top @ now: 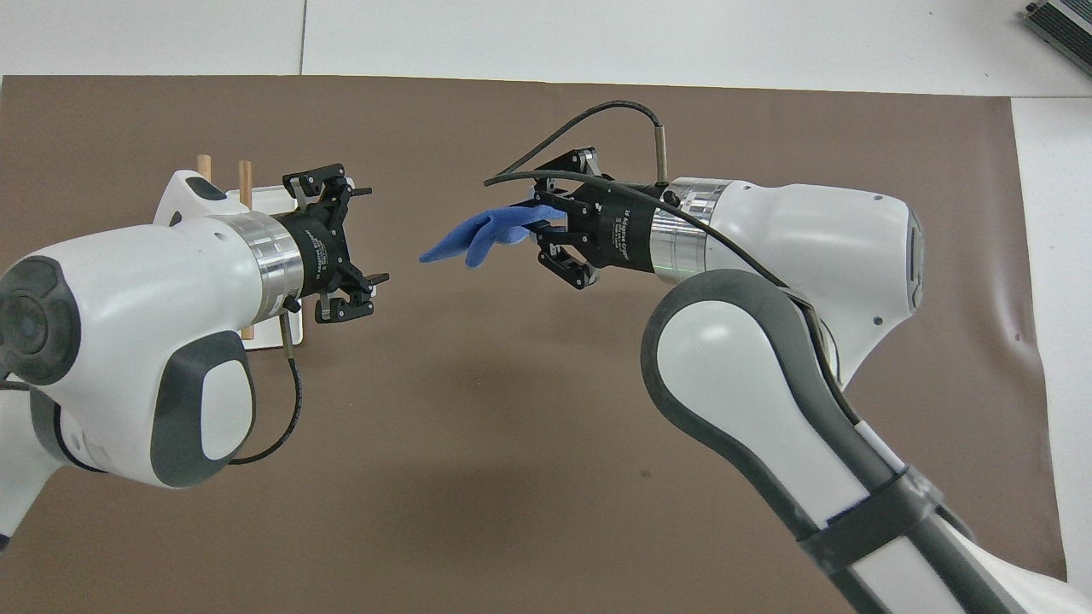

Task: Right arm passes towel to left arm to hang
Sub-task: 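Carry the towel toward the left gripper while the left gripper approaches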

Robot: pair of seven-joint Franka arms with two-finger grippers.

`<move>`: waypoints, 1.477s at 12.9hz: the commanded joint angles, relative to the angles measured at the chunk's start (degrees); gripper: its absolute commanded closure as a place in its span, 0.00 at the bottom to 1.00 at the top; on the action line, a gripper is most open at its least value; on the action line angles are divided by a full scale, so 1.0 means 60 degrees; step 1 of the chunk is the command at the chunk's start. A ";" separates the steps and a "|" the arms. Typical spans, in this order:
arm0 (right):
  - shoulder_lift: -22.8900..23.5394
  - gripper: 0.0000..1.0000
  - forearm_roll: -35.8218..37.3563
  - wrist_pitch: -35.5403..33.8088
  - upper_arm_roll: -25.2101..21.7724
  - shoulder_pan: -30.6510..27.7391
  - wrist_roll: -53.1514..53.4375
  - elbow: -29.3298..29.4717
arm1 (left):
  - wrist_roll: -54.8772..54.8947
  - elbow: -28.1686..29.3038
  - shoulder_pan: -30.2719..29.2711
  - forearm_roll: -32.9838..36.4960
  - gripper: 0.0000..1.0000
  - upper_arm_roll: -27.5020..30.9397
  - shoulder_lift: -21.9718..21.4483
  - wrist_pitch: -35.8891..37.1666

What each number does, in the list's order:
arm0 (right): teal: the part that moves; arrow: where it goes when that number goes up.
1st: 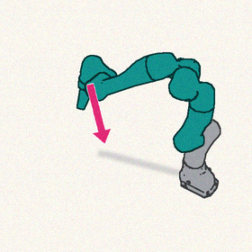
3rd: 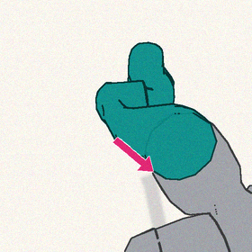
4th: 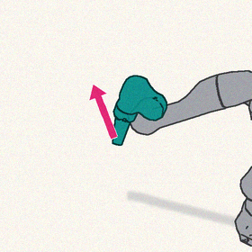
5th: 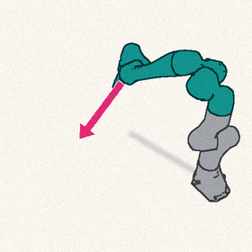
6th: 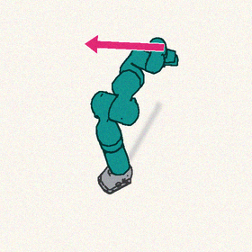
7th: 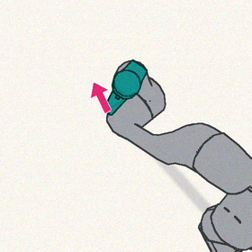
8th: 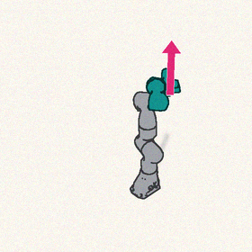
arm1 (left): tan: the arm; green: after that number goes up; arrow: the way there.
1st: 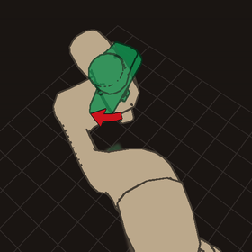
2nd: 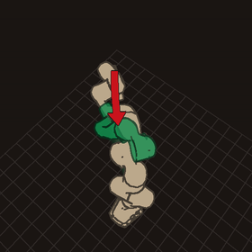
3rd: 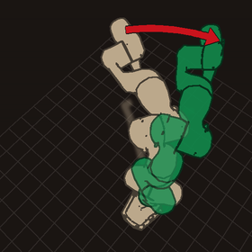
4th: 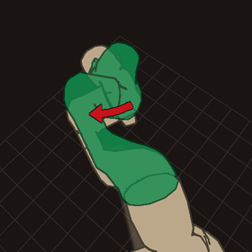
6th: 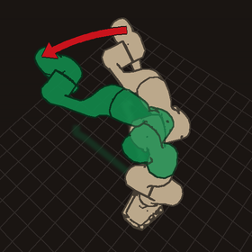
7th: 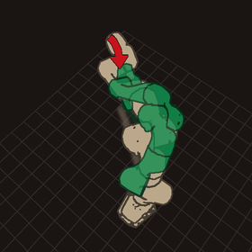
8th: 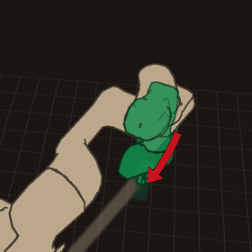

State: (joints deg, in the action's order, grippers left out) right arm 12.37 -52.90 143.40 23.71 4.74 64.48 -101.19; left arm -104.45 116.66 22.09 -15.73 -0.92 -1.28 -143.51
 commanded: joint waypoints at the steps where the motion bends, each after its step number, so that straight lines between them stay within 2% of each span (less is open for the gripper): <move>1: 0.0195 1.00 -0.0221 0.0167 0.0076 0.0118 0.0182 0.0138 | -0.0433 0.0214 0.0419 -0.0147 0.00 0.0138 0.0024 -0.0383; 4: 0.0195 1.00 -0.0221 0.0182 0.0076 0.0148 0.0240 0.0093 | -0.0887 0.0215 0.0742 -0.0147 0.00 0.0138 0.0286 -0.0764; 10: 0.0195 1.00 -0.0162 0.0124 0.0076 0.0133 0.0197 0.0064 | -0.1238 0.0215 0.0947 -0.0147 0.00 0.0138 0.0302 -0.0764; 12: 0.0195 1.00 -0.0104 0.0080 0.0076 0.0133 0.0182 0.0064 | -0.1254 0.0229 0.0947 -0.0147 0.06 0.0138 0.0302 -0.0706; 16: 0.0180 1.00 -0.0089 0.0065 0.0076 0.0133 0.0153 0.0005 | -0.1283 0.0609 0.1049 -0.0147 0.07 0.0138 0.0156 -0.0516; 19: 0.0180 1.00 -0.0089 0.0050 0.0076 0.0133 0.0138 0.0005 | -0.1926 0.0596 0.1049 -0.0147 0.17 0.0138 0.0156 -0.0530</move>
State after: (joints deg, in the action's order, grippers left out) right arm 13.27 -52.90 143.40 23.72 5.69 65.09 -101.26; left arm -113.93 118.86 27.21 -15.74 -0.96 1.00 -146.49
